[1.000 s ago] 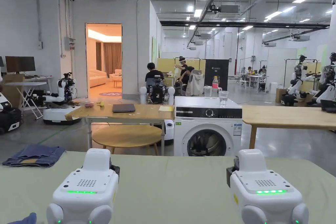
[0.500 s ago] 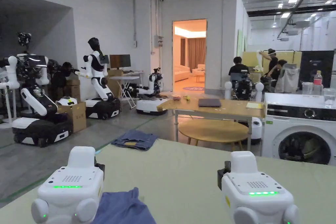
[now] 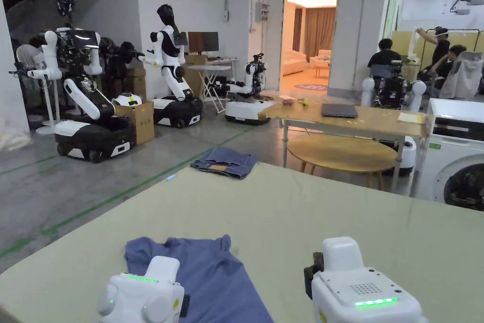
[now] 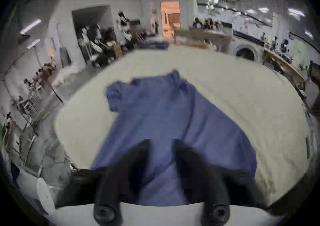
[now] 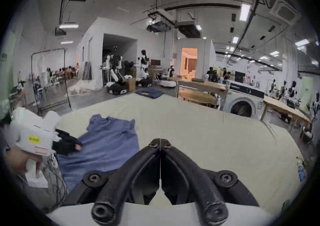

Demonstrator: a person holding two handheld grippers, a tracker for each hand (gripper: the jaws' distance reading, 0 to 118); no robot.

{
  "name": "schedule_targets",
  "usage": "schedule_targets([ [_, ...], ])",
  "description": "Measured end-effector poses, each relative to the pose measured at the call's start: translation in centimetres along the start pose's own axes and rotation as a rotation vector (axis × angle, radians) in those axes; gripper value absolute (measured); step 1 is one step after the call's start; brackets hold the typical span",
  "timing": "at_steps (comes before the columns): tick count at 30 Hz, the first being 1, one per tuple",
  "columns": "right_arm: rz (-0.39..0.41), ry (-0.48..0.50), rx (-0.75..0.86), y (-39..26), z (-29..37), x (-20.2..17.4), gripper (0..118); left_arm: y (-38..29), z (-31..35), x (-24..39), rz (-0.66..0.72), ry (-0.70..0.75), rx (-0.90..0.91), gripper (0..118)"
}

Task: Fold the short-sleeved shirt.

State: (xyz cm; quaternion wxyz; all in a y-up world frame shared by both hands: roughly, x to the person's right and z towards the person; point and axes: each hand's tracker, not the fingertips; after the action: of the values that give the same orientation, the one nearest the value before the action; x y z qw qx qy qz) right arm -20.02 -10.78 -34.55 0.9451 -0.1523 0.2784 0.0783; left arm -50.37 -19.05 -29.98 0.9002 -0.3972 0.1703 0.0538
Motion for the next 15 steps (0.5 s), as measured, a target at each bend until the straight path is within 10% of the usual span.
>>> schedule_targets([
  [1, 0.009, 0.002, -0.005, -0.2, -0.4, -0.4, 0, 0.3, -1.6, 0.3, -0.001, -0.046, -0.037, 94],
  [2, 0.015, 0.008, -0.012, -0.4, -0.7, -0.6, 0, 0.6, -3.1, 0.7, 0.004, -0.078, -0.073, 117],
  [15, -0.001, -0.005, -0.086, -2.9, -3.8, 1.3, 0, 2.0, -15.2, 4.8, -0.172, -0.053, -0.182, 111],
])
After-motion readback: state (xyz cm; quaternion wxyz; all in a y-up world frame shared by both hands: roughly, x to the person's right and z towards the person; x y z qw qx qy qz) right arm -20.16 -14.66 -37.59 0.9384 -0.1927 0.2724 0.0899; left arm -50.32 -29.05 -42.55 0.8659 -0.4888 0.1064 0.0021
